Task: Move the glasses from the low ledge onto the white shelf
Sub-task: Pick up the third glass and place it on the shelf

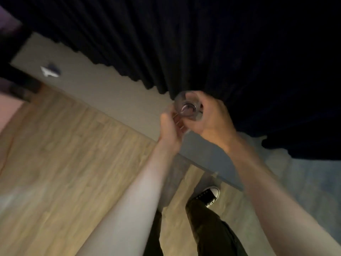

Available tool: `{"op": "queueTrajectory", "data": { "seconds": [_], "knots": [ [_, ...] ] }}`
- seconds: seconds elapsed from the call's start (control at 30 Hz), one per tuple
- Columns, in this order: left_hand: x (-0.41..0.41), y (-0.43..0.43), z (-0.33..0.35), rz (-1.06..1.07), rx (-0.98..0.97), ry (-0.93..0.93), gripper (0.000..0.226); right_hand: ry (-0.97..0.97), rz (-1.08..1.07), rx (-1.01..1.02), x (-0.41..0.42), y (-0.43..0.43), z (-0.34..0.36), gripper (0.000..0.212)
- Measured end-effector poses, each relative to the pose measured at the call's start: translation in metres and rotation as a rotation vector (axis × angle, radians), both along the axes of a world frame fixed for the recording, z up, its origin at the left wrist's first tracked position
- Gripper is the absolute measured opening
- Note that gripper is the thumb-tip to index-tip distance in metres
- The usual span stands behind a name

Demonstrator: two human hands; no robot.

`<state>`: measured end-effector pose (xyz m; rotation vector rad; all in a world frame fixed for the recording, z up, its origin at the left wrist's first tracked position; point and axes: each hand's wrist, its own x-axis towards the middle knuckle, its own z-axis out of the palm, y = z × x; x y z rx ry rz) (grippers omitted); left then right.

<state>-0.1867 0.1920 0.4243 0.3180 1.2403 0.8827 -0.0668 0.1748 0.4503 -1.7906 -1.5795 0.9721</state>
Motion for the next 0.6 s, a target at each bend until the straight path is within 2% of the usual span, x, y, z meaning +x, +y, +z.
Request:
{"op": "queueTrajectory", "data": {
  "seconds": [0.1,0.3,0.47,0.6],
  "knots": [
    [-0.062,0.010,0.048,0.111,0.066,0.003,0.031,-0.011,0.136,0.077,-0.059,0.024,0.052,0.062],
    [-0.215,-0.004,0.116,0.368,0.157,-0.027,0.030,-0.005,0.372,0.172,-0.215,0.032,0.119,0.079],
    [-0.369,-0.042,0.151,0.536,0.183,0.001,0.025,0.020,0.498,0.223,-0.372,0.010,0.151,0.072],
    [-0.496,-0.078,0.177,0.606,0.148,0.033,0.032,0.060,0.622,0.217,-0.495,-0.005,0.176,0.069]
  ]
}}
